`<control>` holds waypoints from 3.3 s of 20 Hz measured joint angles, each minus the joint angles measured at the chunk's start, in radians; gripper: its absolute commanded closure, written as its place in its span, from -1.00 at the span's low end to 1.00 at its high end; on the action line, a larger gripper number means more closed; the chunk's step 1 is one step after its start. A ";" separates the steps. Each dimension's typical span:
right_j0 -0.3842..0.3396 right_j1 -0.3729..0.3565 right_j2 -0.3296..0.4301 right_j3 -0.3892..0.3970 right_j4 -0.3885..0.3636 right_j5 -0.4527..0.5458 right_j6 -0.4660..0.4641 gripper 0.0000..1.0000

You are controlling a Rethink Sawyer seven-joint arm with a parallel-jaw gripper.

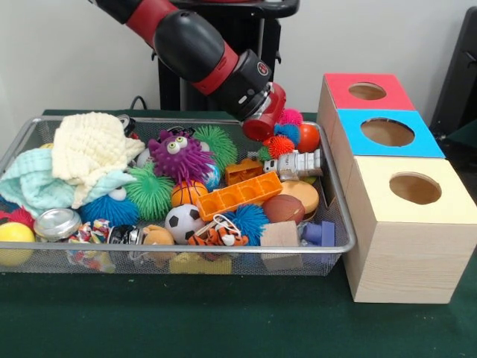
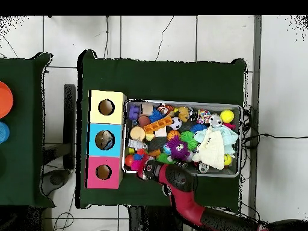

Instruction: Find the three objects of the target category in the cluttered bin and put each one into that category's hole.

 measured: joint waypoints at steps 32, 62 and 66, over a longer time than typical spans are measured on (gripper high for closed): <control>0.895 -0.382 -0.771 -0.425 -0.712 0.156 0.000 -1.00; 1.111 0.113 -1.547 -0.582 -0.837 -0.502 0.000 -1.00; 1.073 0.171 -1.597 -0.574 -0.808 -0.633 0.000 -1.00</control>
